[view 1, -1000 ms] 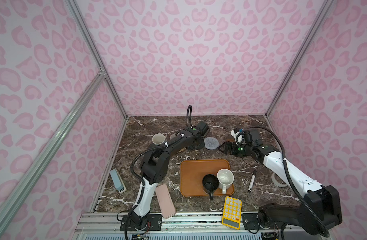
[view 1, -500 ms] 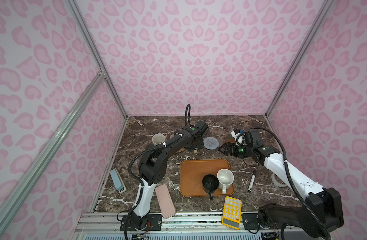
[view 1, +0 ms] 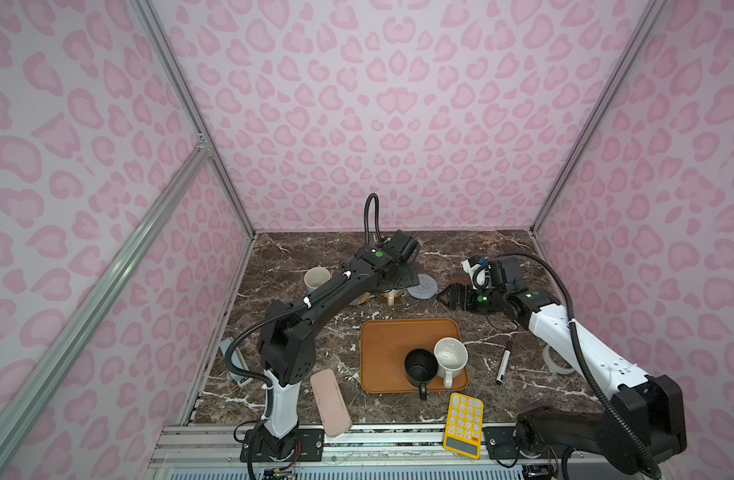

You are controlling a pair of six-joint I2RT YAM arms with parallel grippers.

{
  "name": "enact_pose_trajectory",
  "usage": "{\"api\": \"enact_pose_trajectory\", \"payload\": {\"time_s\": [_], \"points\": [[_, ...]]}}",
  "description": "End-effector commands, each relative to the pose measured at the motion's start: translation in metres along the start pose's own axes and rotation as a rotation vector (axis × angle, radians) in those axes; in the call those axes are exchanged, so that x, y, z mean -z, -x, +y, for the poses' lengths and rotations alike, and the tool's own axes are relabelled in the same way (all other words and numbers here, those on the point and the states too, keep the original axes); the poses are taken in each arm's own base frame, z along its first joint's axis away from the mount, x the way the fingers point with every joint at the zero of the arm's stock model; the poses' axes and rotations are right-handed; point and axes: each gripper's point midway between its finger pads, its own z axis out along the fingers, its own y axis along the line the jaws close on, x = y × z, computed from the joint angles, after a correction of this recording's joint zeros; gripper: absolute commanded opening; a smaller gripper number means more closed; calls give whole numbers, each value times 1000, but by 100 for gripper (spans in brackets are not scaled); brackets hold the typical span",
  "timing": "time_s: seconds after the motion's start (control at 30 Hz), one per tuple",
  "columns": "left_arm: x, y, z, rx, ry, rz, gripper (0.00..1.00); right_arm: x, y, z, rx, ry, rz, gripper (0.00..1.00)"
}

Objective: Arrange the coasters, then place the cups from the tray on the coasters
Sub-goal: 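Open left gripper and raise it off the cream mug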

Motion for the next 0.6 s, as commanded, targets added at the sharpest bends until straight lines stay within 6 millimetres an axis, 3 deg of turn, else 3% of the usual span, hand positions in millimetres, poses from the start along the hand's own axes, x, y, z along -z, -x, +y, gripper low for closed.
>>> {"api": "enact_pose_trajectory", "payload": {"time_s": [0.0, 0.33, 0.57], "points": [[19, 0, -3, 3, -36, -11, 98, 2, 0, -4, 14, -23, 4, 98], [60, -30, 6, -33, -194, 7, 98, 25, -5, -3, 32, -86, 32, 94], [90, -39, 20, -29, -220, -3, 98, 38, -20, 18, 147, -164, 73, 91]]}}
